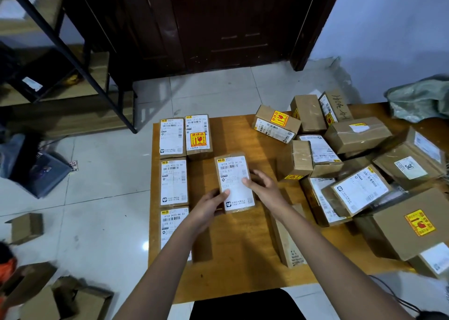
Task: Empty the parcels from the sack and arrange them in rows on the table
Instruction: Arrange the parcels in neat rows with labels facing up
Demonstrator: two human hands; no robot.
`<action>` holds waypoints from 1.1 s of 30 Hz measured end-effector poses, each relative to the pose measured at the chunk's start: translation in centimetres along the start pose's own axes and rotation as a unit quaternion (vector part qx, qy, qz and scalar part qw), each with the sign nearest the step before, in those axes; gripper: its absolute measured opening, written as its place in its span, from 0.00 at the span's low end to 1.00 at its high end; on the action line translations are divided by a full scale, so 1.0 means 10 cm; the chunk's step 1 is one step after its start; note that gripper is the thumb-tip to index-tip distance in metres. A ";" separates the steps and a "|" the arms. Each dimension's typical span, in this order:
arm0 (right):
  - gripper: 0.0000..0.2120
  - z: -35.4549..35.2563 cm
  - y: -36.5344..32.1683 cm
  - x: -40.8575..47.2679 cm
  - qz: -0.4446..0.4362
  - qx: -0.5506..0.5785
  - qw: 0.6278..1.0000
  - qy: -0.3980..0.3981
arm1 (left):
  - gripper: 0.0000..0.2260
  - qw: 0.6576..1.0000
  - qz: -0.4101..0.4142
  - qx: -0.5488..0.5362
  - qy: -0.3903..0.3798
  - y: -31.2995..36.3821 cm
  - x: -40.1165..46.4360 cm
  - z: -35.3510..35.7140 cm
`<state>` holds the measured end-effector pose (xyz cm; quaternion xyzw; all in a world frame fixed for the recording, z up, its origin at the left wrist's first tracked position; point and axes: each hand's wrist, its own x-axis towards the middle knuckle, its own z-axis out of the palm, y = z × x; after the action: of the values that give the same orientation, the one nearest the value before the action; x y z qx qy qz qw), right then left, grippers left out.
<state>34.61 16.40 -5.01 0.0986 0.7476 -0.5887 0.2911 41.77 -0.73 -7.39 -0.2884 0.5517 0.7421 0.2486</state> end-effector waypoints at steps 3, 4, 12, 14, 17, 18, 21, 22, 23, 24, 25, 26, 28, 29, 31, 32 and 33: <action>0.30 0.10 0.05 0.00 0.027 0.041 0.999 0.014 | 0.25 0.992 0.045 0.097 0.059 0.10 -0.09 -0.04; 0.28 0.15 0.05 0.01 0.029 0.035 0.999 0.014 | 0.27 0.980 0.081 0.150 0.106 0.10 -0.11 -0.09; 0.23 0.48 0.02 0.21 0.051 0.016 0.998 -0.021 | 0.18 0.834 0.229 0.293 0.407 0.20 -0.15 -0.71; 0.22 0.57 0.03 0.27 0.054 0.004 0.998 -0.022 | 0.20 0.823 0.187 0.311 0.438 0.15 -0.12 -0.86; 0.22 0.71 0.04 0.35 0.056 -0.006 0.998 -0.015 | 0.22 0.831 0.139 0.322 0.431 0.06 -0.06 -1.03; 0.21 0.74 0.05 0.39 0.057 -0.008 0.998 -0.013 | 0.22 0.839 0.131 0.320 0.421 0.03 -0.04 -1.06; 0.23 0.84 0.10 0.49 0.056 -0.023 0.998 -0.007 | 0.20 0.864 0.116 0.291 0.395 -0.03 0.02 -1.09; 0.24 0.87 0.11 0.52 0.054 -0.032 0.998 -0.008 | 0.19 0.867 0.114 0.285 0.392 -0.04 0.03 -1.09; 0.25 0.89 0.12 0.54 0.048 -0.038 0.998 -0.008 | 0.19 0.869 0.113 0.281 0.392 -0.04 0.04 -1.09; 0.26 0.91 0.12 0.56 0.046 -0.045 0.998 -0.006 | 0.19 0.871 0.113 0.276 0.391 -0.04 0.06 -1.10; 0.27 0.93 0.13 0.57 0.044 -0.050 0.998 -0.004 | 0.19 0.874 0.111 0.268 0.390 -0.04 0.07 -1.10; 0.28 0.95 0.13 0.59 0.043 -0.057 0.997 -0.003 | 0.19 0.876 0.111 0.262 0.389 -0.04 0.08 -1.11; 0.29 0.98 0.12 0.59 0.043 -0.071 0.997 -0.004 | 0.19 0.879 0.109 0.257 0.387 -0.04 0.08 -1.13; 0.29 0.99 0.12 0.60 0.041 -0.083 0.996 -0.002 | 0.19 0.879 0.109 0.255 0.387 -0.04 0.07 -1.14; 0.28 0.99 0.12 0.59 0.028 -0.123 0.992 0.004 | 0.19 0.879 0.113 0.255 0.386 -0.04 0.07 -1.15; 0.28 0.99 0.12 0.59 0.023 -0.141 0.990 0.007 | 0.18 0.879 0.113 0.254 0.387 -0.04 0.07 -1.15; 0.27 0.99 0.13 0.59 0.020 -0.151 0.988 0.009 | 0.18 0.878 0.114 0.254 0.389 -0.05 0.07 -1.15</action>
<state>33.56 6.35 -10.70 0.0738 0.8284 -0.4621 0.3077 43.32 -11.60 -10.79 -0.4156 0.8025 0.4280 -0.0076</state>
